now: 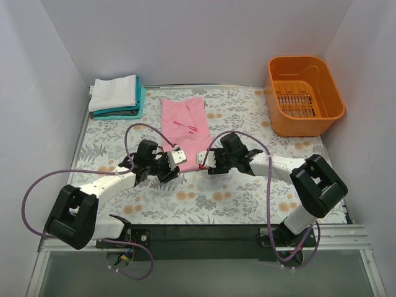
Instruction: Fold and stack the t-shirts
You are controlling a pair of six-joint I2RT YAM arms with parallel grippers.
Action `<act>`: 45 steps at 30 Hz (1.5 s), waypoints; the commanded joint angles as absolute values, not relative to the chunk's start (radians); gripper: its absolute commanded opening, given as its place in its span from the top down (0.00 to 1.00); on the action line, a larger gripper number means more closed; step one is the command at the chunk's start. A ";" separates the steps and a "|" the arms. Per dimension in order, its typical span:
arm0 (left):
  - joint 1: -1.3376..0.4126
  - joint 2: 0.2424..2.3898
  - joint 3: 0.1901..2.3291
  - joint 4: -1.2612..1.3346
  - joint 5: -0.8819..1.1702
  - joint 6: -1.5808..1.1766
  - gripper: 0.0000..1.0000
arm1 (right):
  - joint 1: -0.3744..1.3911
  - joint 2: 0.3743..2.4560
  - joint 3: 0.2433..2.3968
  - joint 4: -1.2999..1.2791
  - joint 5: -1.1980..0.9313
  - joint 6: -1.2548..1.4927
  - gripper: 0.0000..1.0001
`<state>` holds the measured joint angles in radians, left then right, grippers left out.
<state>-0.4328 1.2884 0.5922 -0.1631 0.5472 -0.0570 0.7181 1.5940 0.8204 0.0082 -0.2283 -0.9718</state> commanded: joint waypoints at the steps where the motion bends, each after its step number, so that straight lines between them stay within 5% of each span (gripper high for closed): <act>1: -0.459 1.308 0.551 -0.074 0.468 0.046 0.64 | 0.723 1.595 0.828 0.092 -0.222 -1.023 0.49; 14: -0.474 1.453 0.519 0.063 0.388 0.063 0.68 | 0.741 1.701 0.807 0.104 -0.268 -1.065 0.51; 17: -0.476 1.462 0.511 0.064 0.380 0.071 0.76 | 0.741 1.723 0.799 0.113 -0.259 -1.068 0.62; 18: -0.474 1.459 0.511 0.064 0.380 0.077 0.80 | 0.741 1.724 0.799 0.114 -0.253 -1.063 0.77; 21: -0.474 1.439 0.512 0.040 0.399 0.080 0.96 | 0.741 1.700 0.798 0.104 -0.249 -1.049 0.98; 32: -0.483 1.155 0.491 -0.195 0.528 0.094 1.00 | 0.768 1.485 0.825 -0.149 -0.348 -0.931 0.99; 34: -0.485 1.121 0.476 -0.207 0.522 0.083 0.91 | 0.781 1.474 0.812 -0.153 -0.350 -0.925 0.99; 35: -0.485 1.094 0.469 -0.206 0.520 0.075 0.69 | 0.784 1.474 0.795 -0.153 -0.348 -0.923 0.99; 36: -0.486 1.086 0.463 -0.204 0.519 0.074 0.61 | 0.787 1.476 0.787 -0.152 -0.344 -0.920 0.99; 45: -0.497 1.167 0.414 -0.098 0.477 0.143 0.56 | 0.792 1.516 0.758 -0.141 -0.337 -0.930 0.99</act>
